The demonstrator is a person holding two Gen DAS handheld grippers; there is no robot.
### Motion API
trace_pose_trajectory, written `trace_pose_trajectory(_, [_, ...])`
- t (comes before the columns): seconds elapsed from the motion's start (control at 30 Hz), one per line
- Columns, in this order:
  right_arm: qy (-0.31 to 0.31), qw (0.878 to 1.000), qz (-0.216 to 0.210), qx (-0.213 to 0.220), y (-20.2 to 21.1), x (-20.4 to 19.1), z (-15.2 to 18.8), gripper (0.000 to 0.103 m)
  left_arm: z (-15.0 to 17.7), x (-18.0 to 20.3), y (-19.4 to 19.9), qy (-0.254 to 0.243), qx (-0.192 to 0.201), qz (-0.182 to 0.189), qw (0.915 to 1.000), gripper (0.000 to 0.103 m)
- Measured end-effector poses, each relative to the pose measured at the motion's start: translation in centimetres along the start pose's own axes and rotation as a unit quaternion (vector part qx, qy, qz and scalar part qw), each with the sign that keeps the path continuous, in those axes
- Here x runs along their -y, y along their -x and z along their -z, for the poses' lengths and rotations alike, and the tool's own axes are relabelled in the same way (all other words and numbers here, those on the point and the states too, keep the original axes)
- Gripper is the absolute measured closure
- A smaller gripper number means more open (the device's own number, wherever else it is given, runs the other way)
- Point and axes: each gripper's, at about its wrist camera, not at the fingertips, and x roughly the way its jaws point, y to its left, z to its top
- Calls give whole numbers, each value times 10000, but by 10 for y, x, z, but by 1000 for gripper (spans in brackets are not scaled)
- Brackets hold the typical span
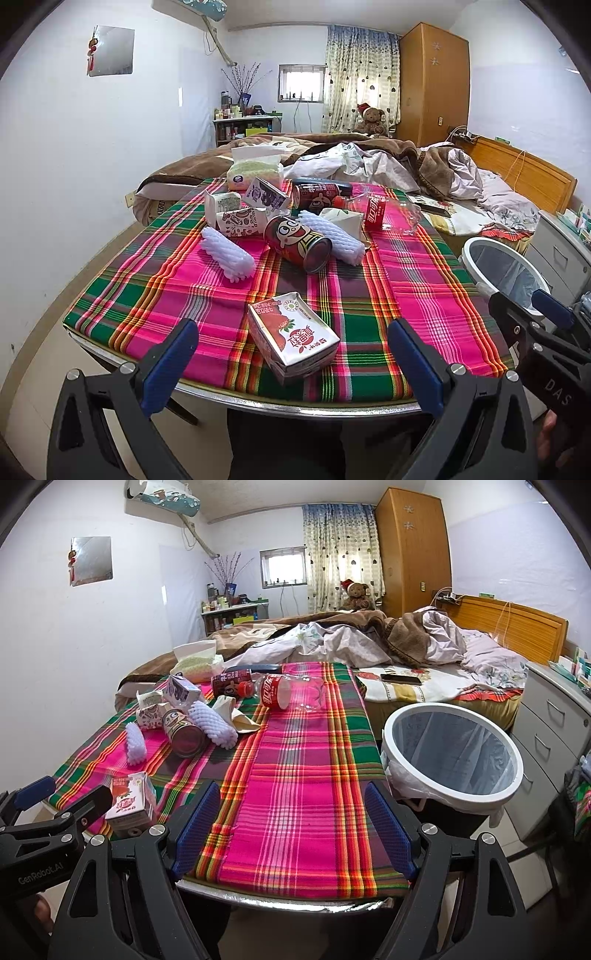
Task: Collect trash
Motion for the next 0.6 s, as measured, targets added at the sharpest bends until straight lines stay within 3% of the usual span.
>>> trace_pose_trajectory(0.6, [5, 10000, 10, -1, 1, 0, -1, 21, -1, -3, -1, 20, -27, -1, 10000, 0])
